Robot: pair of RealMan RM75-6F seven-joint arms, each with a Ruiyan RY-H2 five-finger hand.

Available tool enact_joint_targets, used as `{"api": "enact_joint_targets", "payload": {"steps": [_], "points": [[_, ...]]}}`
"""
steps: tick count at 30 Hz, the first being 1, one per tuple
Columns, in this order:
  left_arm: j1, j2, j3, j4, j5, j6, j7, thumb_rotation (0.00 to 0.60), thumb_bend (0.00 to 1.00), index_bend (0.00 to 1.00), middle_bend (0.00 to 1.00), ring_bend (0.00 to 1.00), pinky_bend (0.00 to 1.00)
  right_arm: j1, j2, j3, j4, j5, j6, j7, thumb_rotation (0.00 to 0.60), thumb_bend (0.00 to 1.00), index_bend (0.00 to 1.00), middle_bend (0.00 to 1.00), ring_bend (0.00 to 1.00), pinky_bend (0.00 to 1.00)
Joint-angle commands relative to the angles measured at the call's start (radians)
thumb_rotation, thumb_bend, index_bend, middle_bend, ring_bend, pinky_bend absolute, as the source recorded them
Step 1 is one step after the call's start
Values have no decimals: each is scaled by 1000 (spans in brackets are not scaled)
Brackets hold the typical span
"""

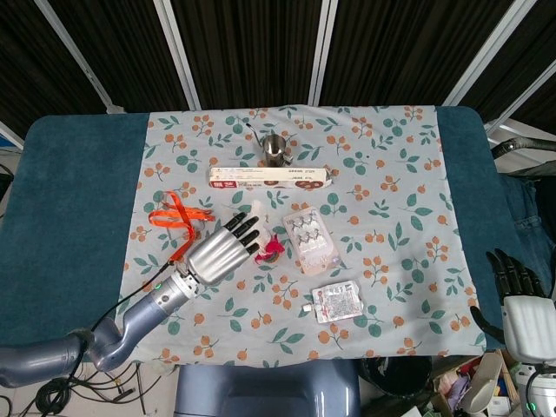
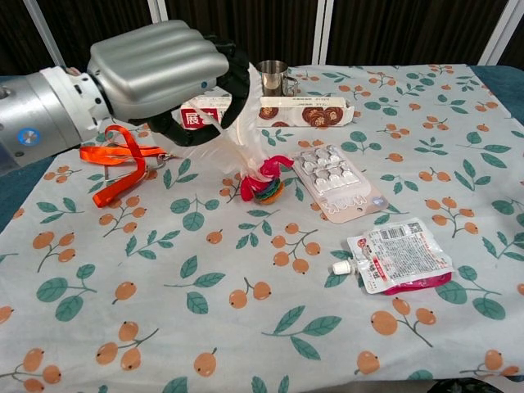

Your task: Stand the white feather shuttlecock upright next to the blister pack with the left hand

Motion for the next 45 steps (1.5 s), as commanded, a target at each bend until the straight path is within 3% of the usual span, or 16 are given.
{"api": "enact_joint_targets", "payload": {"steps": [1, 5, 10, 13, 24, 29, 35, 39, 45], "points": [[-51, -10, -34, -34, -32, -66, 72, 600, 423, 578, 361, 166, 213, 0, -1, 0, 0, 0, 0, -1, 600, 135, 61, 52, 101, 159], [-97, -35, -71, -65, -81, -121, 174, 600, 339, 527, 339, 166, 208, 0, -1, 1, 0, 2, 0, -1, 600, 135, 61, 52, 102, 159], [-114, -46, -82, -122, -150, -159, 296, 600, 206, 200, 202, 162, 172, -1, 1, 2, 2, 4, 0, 3, 600, 135, 61, 52, 101, 159], [-115, -48, -81, -154, -184, -163, 346, 600, 199, 100, 161, 148, 166, -1, 2, 2, 2, 3, 3, 3, 600, 135, 61, 52, 102, 159], [-85, 19, -137, -250, -270, -68, 371, 600, 199, 77, 146, 132, 160, 0, 1, 5, 4, 7, 2, 3, 600, 135, 61, 52, 102, 159], [-16, 138, -135, -361, -318, -17, 318, 600, 199, 85, 143, 97, 144, 0, -1, 5, 4, 8, 1, -2, 600, 135, 61, 52, 102, 159], [143, 338, -54, -434, -351, 82, 208, 600, 200, 74, 104, 40, 112, -3, 0, 6, 3, 9, 7, -6, 600, 135, 61, 52, 101, 159], [264, 442, 1, -410, -370, 153, 38, 600, 201, 62, 89, 34, 42, -3, 0, 7, 2, 10, 8, -7, 600, 135, 61, 52, 101, 159], [418, 507, 80, -294, -295, 273, -264, 600, 201, 55, 82, 7, 13, -3, -1, 8, 2, 11, 8, -9, 600, 135, 61, 52, 101, 159]]}}
